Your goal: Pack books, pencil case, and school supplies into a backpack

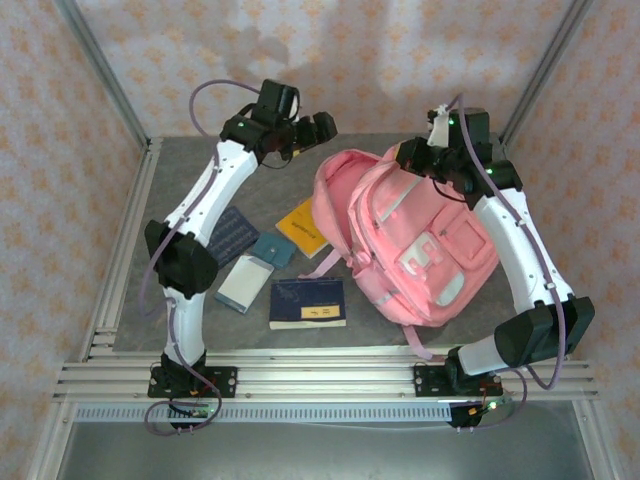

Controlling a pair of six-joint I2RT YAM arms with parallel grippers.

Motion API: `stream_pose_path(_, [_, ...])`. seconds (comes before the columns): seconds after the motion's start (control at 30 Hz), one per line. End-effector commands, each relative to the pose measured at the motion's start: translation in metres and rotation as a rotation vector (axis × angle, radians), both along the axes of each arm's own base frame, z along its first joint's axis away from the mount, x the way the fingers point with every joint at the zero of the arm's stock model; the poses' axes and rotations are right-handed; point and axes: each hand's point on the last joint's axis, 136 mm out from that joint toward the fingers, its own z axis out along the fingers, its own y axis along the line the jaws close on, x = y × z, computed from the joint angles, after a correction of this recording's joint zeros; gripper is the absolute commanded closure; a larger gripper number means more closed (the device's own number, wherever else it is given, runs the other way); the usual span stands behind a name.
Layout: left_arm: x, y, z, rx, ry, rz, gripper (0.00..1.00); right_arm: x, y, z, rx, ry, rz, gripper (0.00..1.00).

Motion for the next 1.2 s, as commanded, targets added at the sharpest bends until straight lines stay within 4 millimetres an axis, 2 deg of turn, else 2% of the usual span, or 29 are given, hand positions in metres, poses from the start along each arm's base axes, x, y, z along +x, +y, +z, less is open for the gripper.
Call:
stream_pose_path(0.0, [0.0,-0.024,-0.054,-0.007,0.104,-0.142,0.1,-0.01,-0.003,0.017,-0.022,-0.061,0.009,1.0])
stream_pose_path(0.07, [0.002,-0.042,-0.062,-0.073,0.113,-0.208,0.11,-0.011,-0.003,0.015,-0.029,-0.054,0.01,1.0])
stream_pose_path(0.17, [0.003,-0.047,-0.081,-0.041,0.122,-0.259,0.12,-0.012,-0.004,0.016,-0.034,-0.056,0.01,1.0])
stream_pose_path(0.23, [0.005,-0.046,-0.098,-0.008,0.138,-0.279,0.18,-0.012,-0.004,0.017,-0.04,-0.058,0.013,1.0])
stream_pose_path(0.3, [0.007,-0.043,-0.111,0.006,0.163,-0.271,0.42,-0.01,-0.006,0.016,-0.059,-0.06,0.004,1.0])
stream_pose_path(0.33, [0.008,-0.043,-0.113,-0.001,0.172,-0.259,0.61,-0.007,-0.011,0.015,-0.086,-0.059,-0.019,1.0])
stream_pose_path(0.4, [0.009,-0.045,-0.104,-0.037,0.158,-0.24,0.91,0.003,-0.025,0.006,-0.155,-0.041,-0.076,1.0])
stream_pose_path(0.43, [0.009,-0.046,-0.094,-0.072,0.145,-0.211,1.0,0.01,-0.032,0.003,-0.186,-0.036,-0.107,1.0])
stream_pose_path(0.57, [0.003,-0.028,-0.054,-0.156,0.052,-0.067,1.0,0.042,-0.055,0.004,-0.294,-0.026,-0.233,1.0])
stream_pose_path(0.67, [-0.012,-0.005,-0.025,-0.232,-0.02,0.063,1.0,0.066,-0.07,0.017,-0.36,-0.046,-0.319,1.0])
stream_pose_path(0.73, [-0.023,0.013,-0.015,-0.274,-0.05,0.15,1.0,0.08,-0.076,0.029,-0.388,-0.073,-0.356,1.0])
stream_pose_path(0.87, [-0.043,0.036,0.002,-0.324,-0.119,0.257,1.0,0.099,-0.076,0.053,-0.388,-0.138,-0.377,1.0])
stream_pose_path(0.97, [-0.059,0.05,0.014,-0.379,-0.176,0.318,1.0,0.106,-0.066,0.072,-0.344,-0.193,-0.348,1.0])
stream_pose_path(1.0, [-0.066,0.051,0.016,-0.39,-0.193,0.337,1.0,0.108,-0.062,0.079,-0.329,-0.21,-0.338,1.0])
stream_pose_path(1.07, [-0.081,0.041,0.017,-0.396,-0.215,0.322,1.0,0.11,-0.057,0.091,-0.308,-0.246,-0.322,1.0])
stream_pose_path(1.1, [-0.09,0.029,0.017,-0.389,-0.22,0.297,1.0,0.111,-0.054,0.097,-0.301,-0.265,-0.316,1.0])
stream_pose_path(1.17, [-0.109,-0.009,0.009,-0.374,-0.208,0.201,1.0,0.113,-0.052,0.105,-0.294,-0.286,-0.31,1.0])
